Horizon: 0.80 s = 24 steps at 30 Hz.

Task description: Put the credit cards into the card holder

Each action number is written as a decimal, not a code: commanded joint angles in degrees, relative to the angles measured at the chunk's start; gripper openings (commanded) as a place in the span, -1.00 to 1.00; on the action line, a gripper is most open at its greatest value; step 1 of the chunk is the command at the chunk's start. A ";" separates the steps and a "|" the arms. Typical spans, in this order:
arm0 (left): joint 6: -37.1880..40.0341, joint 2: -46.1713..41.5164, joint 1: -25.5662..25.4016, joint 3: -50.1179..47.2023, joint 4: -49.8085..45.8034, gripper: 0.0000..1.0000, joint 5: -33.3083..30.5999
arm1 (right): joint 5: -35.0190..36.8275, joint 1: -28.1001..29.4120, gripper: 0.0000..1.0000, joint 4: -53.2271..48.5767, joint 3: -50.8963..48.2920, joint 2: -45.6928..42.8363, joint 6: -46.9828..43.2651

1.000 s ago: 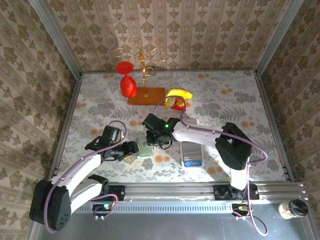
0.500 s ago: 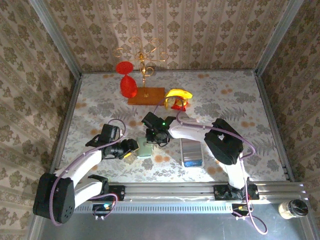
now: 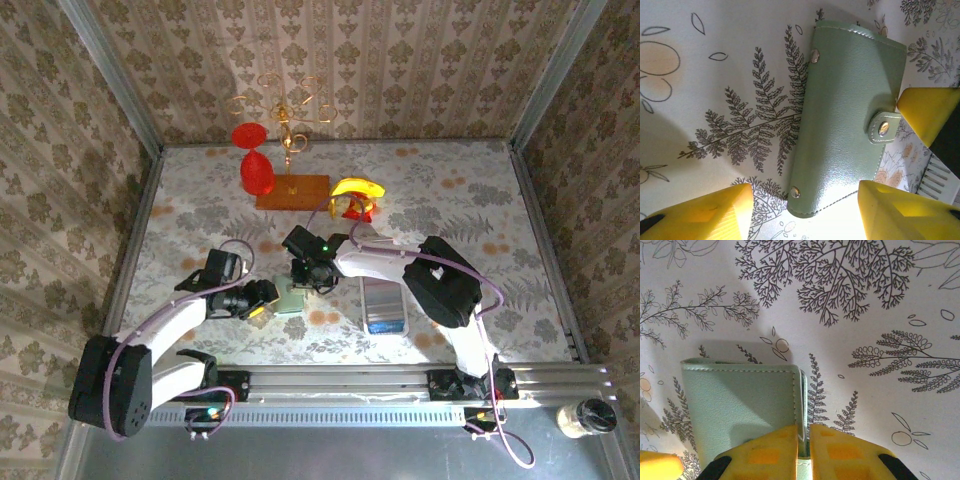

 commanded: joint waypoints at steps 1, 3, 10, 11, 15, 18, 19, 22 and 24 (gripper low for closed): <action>1.41 1.22 0.17 -0.54 1.80 0.15 1.41 | -0.35 -0.27 -0.72 -0.76 -0.66 1.09 0.68; 1.38 1.59 0.00 -0.63 2.92 0.14 2.19 | -0.28 -0.37 -0.72 -0.38 -1.82 0.90 1.01; 0.80 2.66 -2.34 -0.67 5.10 0.10 2.01 | -0.23 -0.70 -0.74 0.47 -4.15 1.09 1.65; 0.80 3.06 -2.63 -0.59 5.21 0.08 1.88 | -0.21 -0.71 -0.74 0.55 -4.25 1.09 1.74; 0.81 5.16 -3.44 -0.02 6.08 0.04 1.64 | -0.26 -0.90 -0.74 0.99 -4.39 1.12 1.74; 0.28 6.28 -4.08 0.33 7.47 0.00 1.86 | -0.37 -0.85 -0.74 1.00 -4.45 1.19 1.74; -0.10 6.64 -4.30 0.26 8.24 -0.04 2.06 | -0.33 -0.86 -0.74 1.00 -4.54 1.13 1.67; -0.87 7.64 -4.53 0.49 9.35 -0.13 2.62 | -0.32 -0.96 -0.74 1.17 -5.03 0.77 1.82; -1.04 7.76 -4.62 0.59 9.71 -0.23 2.75 | -0.31 -0.97 -0.73 1.58 -5.32 0.41 1.92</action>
